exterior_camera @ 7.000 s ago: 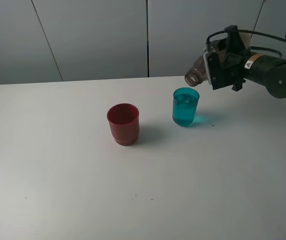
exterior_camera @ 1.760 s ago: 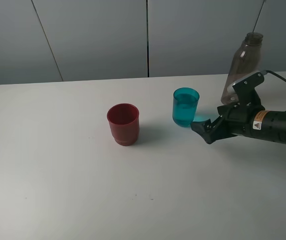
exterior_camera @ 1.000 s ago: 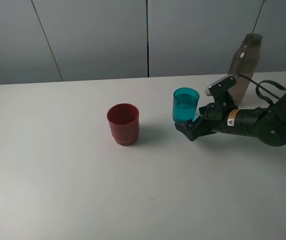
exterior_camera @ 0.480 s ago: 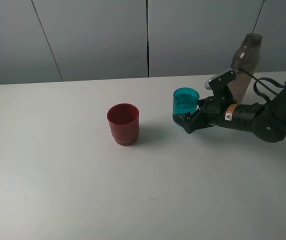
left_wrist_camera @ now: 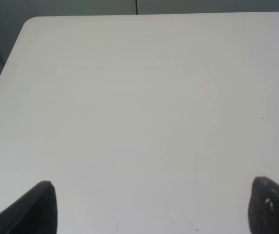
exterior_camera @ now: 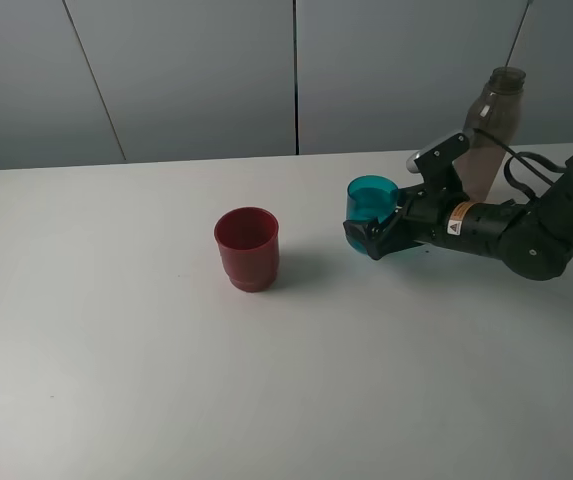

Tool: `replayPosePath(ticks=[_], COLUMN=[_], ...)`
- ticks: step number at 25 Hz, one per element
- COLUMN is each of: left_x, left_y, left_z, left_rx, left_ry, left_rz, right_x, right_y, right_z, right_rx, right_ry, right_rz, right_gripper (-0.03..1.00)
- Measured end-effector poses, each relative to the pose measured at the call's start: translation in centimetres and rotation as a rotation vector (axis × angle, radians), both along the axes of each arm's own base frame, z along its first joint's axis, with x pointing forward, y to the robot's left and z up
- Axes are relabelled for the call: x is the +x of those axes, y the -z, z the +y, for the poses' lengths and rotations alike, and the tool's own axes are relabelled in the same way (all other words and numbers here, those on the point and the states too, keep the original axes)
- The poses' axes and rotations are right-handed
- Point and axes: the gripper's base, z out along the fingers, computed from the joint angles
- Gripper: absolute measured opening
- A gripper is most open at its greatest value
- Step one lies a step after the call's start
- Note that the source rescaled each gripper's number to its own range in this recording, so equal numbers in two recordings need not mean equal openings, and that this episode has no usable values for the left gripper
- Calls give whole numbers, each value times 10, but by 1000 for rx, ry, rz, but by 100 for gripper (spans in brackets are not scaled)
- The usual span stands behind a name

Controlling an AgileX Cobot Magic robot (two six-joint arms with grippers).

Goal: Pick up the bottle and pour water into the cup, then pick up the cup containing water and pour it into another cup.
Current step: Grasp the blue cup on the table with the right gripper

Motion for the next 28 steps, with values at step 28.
replayPosePath(ticks=[28], left_x=[0], left_y=[0], left_z=[0], left_rx=[0], left_ry=[0], left_rz=[0], right_x=[3], right_y=[-3], right_z=[5], right_rx=[26], right_ry=[-52], right_rz=[-41], right_gripper=[100])
